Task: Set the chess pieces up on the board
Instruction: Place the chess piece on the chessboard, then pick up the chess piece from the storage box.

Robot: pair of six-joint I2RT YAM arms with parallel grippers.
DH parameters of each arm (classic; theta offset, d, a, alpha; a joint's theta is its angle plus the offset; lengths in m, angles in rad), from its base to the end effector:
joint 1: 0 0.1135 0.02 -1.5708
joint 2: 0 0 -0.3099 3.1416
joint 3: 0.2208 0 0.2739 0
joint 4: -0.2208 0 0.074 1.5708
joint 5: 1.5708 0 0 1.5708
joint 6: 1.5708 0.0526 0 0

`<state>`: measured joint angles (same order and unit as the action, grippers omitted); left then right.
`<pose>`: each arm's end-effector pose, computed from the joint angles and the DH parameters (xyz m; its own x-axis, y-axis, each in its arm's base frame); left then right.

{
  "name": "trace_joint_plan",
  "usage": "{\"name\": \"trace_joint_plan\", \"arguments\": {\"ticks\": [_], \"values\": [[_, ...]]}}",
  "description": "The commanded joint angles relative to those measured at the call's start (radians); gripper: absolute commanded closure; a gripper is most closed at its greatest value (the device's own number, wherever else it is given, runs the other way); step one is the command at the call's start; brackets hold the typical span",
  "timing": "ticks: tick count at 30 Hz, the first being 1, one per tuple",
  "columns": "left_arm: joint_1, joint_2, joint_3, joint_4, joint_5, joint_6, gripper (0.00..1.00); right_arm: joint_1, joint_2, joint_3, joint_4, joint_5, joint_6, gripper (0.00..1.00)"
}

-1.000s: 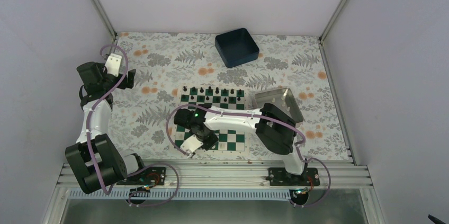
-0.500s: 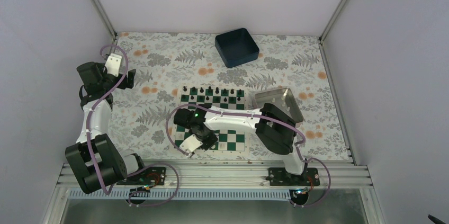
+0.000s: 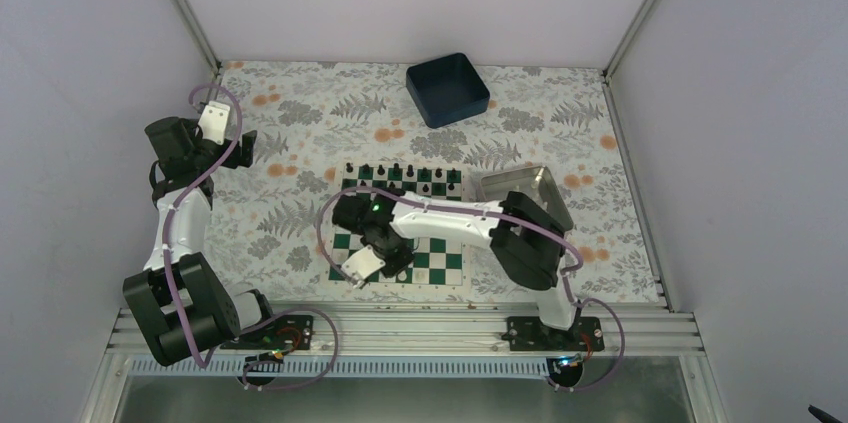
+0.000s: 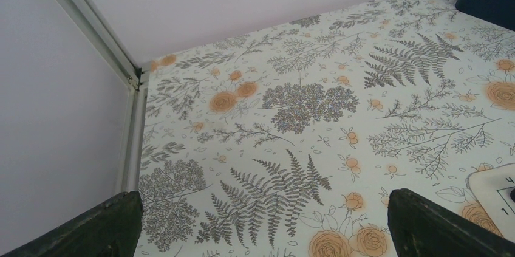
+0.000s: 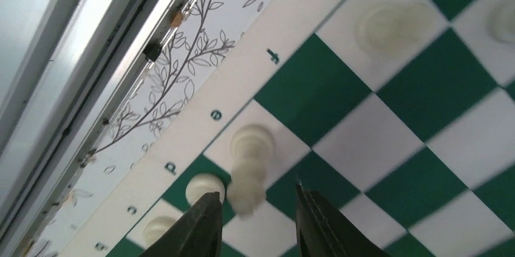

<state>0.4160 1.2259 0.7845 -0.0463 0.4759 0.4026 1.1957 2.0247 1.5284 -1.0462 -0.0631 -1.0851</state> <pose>0.2742 0.0948 0.2886 -0.3900 0.2084 -0.8969 0.1781 0.9727 0.1486 0.1519 0.3948 0.1911 0.6508 -0.7561 -0.0689 -0.7577 -0.6526 0.0044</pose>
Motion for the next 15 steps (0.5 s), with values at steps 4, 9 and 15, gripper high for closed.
{"name": "trace_joint_plan", "arguments": {"ticks": [4,9,15], "values": [[0.003,-0.012,-0.013,0.01,0.008,-0.003,0.0,-0.144,-0.268,0.076,-0.115,-0.089,0.059,0.65],[0.003,-0.008,-0.01,0.01,0.015,-0.004,0.0,-0.448,-0.442,-0.009,-0.116,-0.061,0.045,0.64],[0.003,-0.008,-0.008,0.009,0.015,-0.006,0.0,-0.92,-0.515,-0.15,-0.063,-0.041,-0.099,0.64]]}}
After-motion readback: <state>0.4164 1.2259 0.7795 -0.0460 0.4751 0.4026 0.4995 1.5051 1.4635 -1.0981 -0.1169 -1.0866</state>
